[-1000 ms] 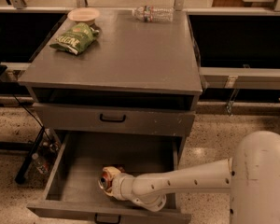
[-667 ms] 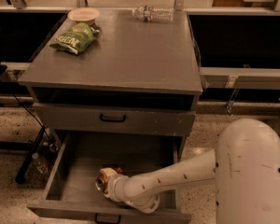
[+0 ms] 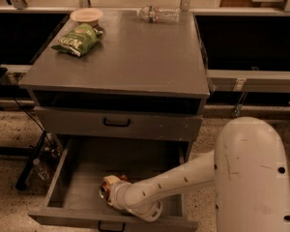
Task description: Place coke can into middle drawer
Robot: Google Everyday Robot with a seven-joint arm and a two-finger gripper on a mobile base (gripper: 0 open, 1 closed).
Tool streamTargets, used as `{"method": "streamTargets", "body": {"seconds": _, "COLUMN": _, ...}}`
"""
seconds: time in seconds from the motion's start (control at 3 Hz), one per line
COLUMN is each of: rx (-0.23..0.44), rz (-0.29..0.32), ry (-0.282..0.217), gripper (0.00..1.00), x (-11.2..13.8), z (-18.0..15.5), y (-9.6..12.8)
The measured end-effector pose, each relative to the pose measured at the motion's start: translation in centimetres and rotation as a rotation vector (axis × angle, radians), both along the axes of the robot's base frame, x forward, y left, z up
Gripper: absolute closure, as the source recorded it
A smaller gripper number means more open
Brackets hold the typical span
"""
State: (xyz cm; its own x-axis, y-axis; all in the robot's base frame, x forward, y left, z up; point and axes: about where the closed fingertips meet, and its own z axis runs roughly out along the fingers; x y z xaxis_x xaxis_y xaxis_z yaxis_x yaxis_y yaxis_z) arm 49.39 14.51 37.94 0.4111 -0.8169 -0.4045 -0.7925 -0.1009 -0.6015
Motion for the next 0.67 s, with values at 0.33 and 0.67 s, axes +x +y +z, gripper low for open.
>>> {"method": "streamTargets", "body": {"seconds": 0.33, "rx": 0.000, "rz": 0.000, "ry": 0.000, "gripper": 1.00, "x": 0.00, "z": 0.00, "y": 0.00}}
{"method": "streamTargets", "body": {"seconds": 0.67, "rx": 0.000, "rz": 0.000, "ry": 0.000, "gripper": 0.74, "x": 0.00, "z": 0.00, "y": 0.00}}
